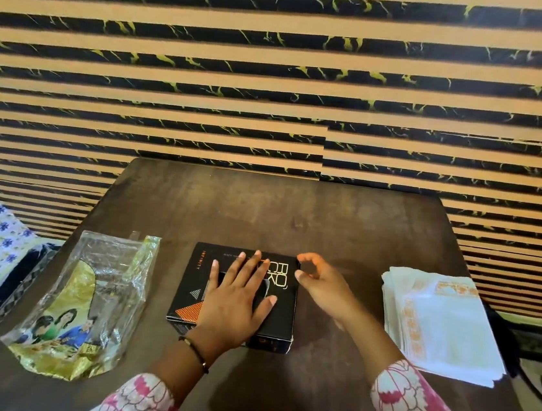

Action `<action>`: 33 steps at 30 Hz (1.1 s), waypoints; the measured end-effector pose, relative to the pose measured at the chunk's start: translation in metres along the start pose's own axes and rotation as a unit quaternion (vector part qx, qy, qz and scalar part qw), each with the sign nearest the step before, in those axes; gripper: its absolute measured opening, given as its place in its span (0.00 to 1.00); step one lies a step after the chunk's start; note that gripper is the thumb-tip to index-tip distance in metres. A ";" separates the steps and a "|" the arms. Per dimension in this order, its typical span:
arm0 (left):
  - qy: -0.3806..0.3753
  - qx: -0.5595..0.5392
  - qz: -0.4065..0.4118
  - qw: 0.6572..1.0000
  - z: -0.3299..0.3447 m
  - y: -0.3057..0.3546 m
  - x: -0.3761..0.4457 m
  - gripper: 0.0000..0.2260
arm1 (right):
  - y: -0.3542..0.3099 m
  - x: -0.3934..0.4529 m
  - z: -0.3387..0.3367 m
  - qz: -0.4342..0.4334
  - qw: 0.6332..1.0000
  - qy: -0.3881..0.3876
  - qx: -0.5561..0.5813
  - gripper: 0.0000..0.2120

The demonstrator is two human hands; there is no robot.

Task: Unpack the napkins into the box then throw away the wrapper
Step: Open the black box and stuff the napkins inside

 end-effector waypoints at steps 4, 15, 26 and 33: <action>-0.010 0.008 -0.009 1.000 -0.001 0.001 -0.001 0.32 | 0.005 0.001 -0.010 -0.028 0.997 -0.013 -0.067 0.11; -0.012 0.013 -0.006 1.000 -0.001 0.001 0.000 0.31 | 0.048 -0.007 -0.031 0.027 0.981 0.038 -0.189 0.19; -0.006 0.010 -0.002 1.000 -0.003 0.001 0.000 0.33 | 0.102 -0.032 -0.001 0.052 0.897 -0.021 -0.438 0.31; -0.006 0.004 -0.001 1.000 -0.002 0.001 0.000 0.33 | 0.073 -0.037 0.007 -0.078 0.936 0.002 -0.343 0.29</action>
Point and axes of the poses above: each hand's wrist, its own x-axis towards the middle knuckle, its own z-axis out of the palm, y = z × x, the point moved 2 cm from there along x, towards the middle knuckle, and after that the axes turned 4 degrees about -z, right-handed, at the moved point
